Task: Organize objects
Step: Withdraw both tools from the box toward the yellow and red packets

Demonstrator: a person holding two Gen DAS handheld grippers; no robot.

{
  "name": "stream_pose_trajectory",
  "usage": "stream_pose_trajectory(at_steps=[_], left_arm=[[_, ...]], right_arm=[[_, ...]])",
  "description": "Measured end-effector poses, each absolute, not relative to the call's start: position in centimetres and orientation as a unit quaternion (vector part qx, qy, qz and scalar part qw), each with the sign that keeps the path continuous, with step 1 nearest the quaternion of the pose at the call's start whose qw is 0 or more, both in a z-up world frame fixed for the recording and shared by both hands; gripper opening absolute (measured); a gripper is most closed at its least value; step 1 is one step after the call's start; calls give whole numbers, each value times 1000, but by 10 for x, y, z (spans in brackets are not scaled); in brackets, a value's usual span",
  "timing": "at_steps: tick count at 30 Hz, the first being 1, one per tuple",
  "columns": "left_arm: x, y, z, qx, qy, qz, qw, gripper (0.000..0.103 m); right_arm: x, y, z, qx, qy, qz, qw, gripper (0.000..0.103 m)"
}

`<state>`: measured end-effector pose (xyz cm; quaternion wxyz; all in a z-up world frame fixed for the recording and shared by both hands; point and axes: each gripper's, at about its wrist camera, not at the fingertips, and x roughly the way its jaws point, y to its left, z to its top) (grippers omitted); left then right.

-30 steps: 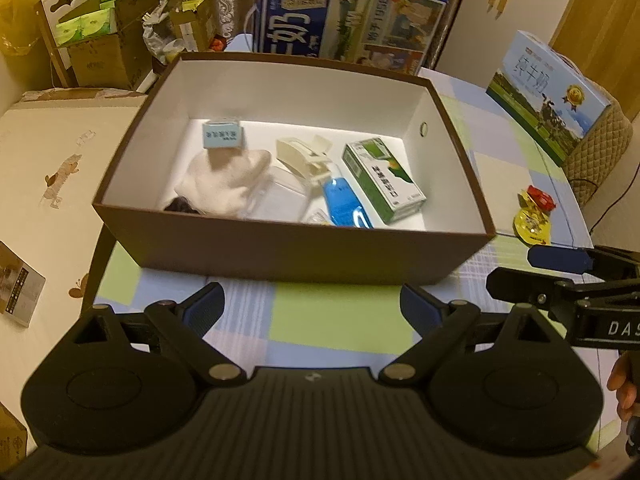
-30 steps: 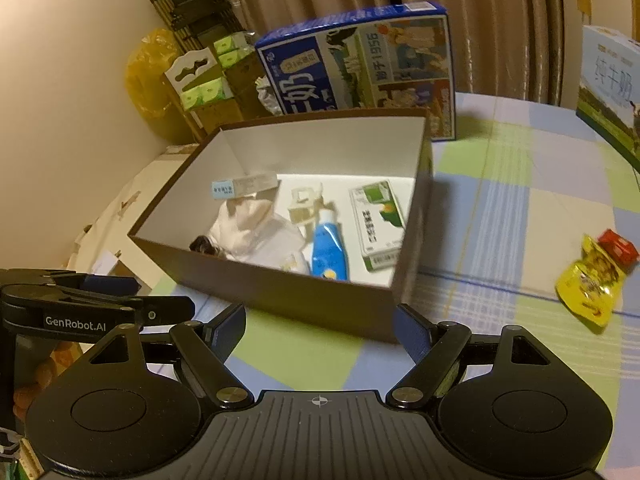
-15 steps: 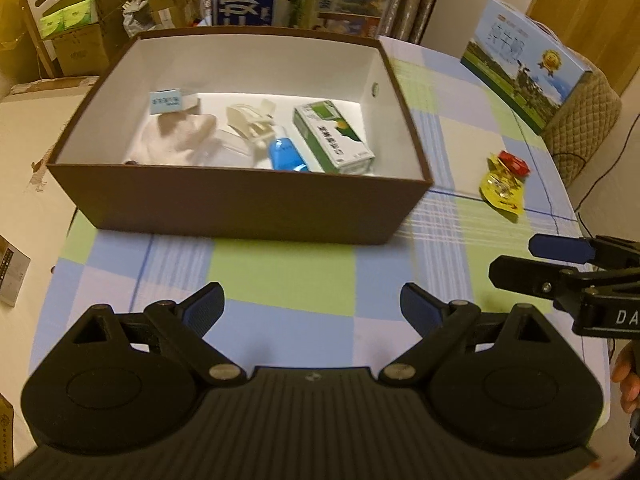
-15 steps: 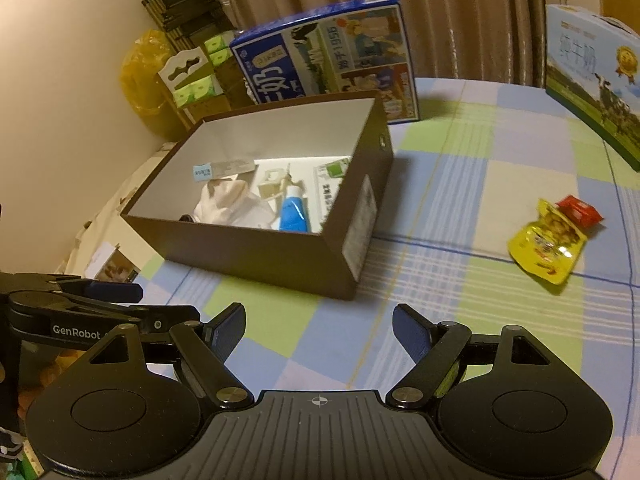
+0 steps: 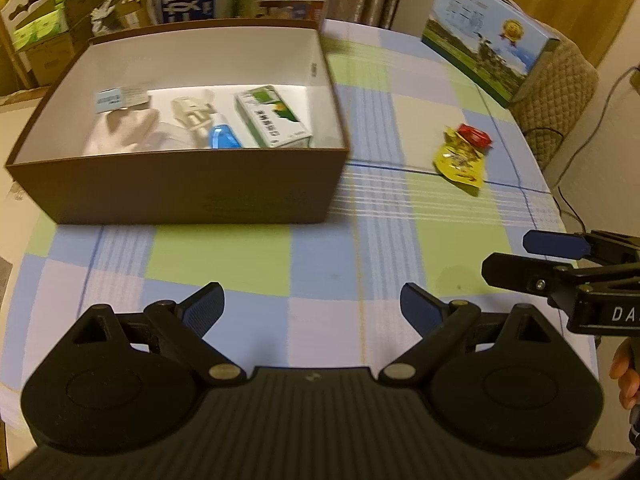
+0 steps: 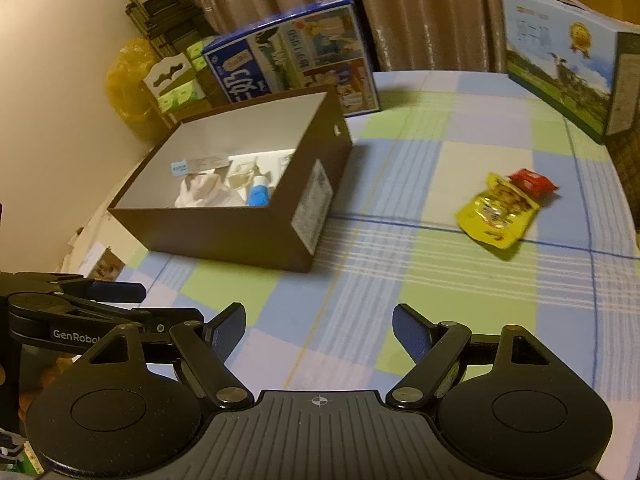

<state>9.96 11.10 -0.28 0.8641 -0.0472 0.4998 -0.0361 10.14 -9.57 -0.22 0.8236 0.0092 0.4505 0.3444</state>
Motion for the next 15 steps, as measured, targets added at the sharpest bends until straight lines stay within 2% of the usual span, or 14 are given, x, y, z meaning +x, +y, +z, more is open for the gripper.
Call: stream_pose_trajectory(at_steps=[15], left_arm=[[118,31,-16,-6,505,-108,856,93]], right_arm=[[109,-179,-9,46,462,264,845,78]])
